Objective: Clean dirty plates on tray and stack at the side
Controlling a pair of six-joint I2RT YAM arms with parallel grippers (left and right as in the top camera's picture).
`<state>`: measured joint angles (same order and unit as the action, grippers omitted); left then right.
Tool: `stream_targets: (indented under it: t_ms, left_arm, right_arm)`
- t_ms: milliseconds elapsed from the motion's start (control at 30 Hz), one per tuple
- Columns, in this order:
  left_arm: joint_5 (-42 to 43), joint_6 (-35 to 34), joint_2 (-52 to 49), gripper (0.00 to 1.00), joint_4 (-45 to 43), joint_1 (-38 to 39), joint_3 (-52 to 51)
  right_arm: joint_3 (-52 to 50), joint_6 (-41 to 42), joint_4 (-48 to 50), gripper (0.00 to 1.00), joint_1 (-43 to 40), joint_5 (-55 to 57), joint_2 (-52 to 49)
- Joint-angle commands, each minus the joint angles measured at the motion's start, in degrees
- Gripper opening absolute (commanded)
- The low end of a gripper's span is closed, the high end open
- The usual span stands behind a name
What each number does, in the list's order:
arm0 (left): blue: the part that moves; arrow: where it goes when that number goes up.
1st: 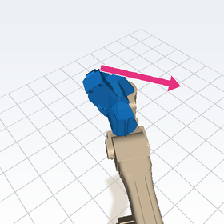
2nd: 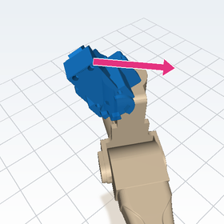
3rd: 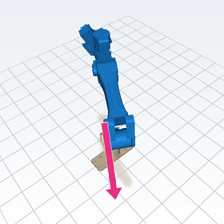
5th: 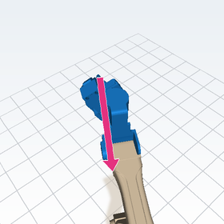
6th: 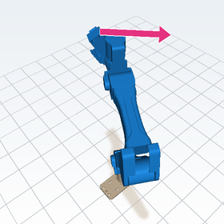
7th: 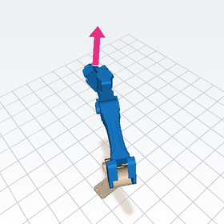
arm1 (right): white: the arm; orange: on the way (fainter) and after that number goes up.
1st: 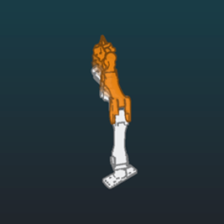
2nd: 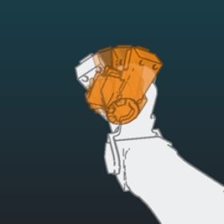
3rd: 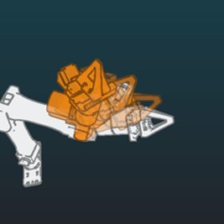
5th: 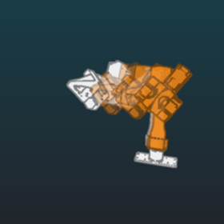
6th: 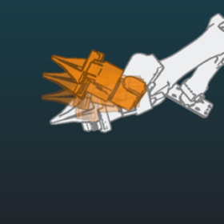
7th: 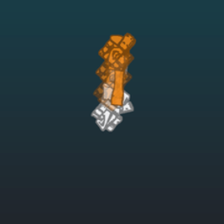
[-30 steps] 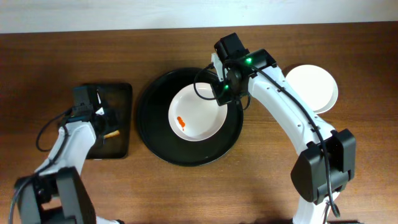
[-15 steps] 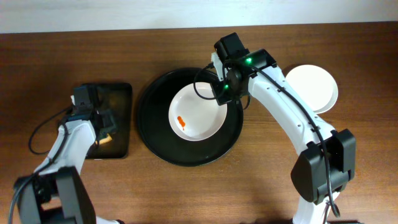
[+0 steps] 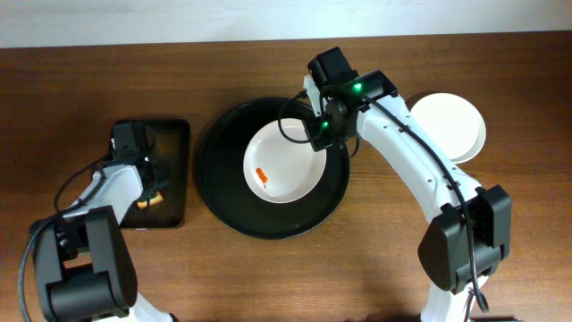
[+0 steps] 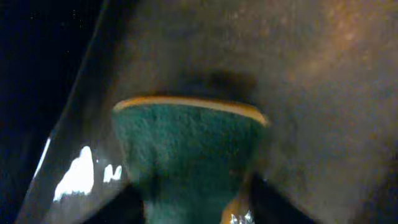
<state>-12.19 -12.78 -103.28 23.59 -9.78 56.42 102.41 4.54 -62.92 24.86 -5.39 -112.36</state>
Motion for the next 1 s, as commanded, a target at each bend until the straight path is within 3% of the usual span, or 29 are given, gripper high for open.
stream_targets:
  t_ms: [0,33,233,400,500,633,767,900,967]
  left_arm:
    - [1.51,0.04,-1.49,0.06,-0.94,-0.15,0.04]
    - [1.51,0.04,-1.36,0.00,-0.85,-0.13,0.66]
    - [6.69,0.50,6.29,0.00,2.95,-0.13,5.64]
    - [16.26,1.40,17.62,0.00,6.16,-0.13,6.01]
    - [16.55,3.98,20.13,0.00,8.87,-0.13,6.01]
    - [24.72,6.25,20.17,0.00,11.10,-0.15,6.23]
    - [19.56,6.40,20.00,0.00,14.10,-0.15,7.06]
    - [38.99,5.62,19.98,0.00,10.49,0.72,7.08]
    - [35.69,3.19,19.82,0.00,9.64,4.70,7.06]
  right_arm:
    - [-0.24,0.44,1.18,0.04,0.20,0.11,-0.52]
    - [-0.26,0.96,1.60,0.04,0.20,0.15,-0.57]
    - [-5.18,13.33,4.50,0.04,0.20,7.17,-2.36]
    - [-17.44,19.41,18.64,0.04,0.81,9.20,-2.40]
    - [-23.54,20.02,26.47,0.04,2.25,12.26,-2.40]
    - [-24.11,19.96,27.04,0.04,3.69,15.54,-2.40]
    - [-24.11,19.96,26.97,0.04,3.69,15.50,-2.40]
    - [-24.09,19.96,26.95,0.04,3.67,13.49,-2.40]
    - [-24.09,19.96,26.99,0.04,3.63,13.31,-2.40]
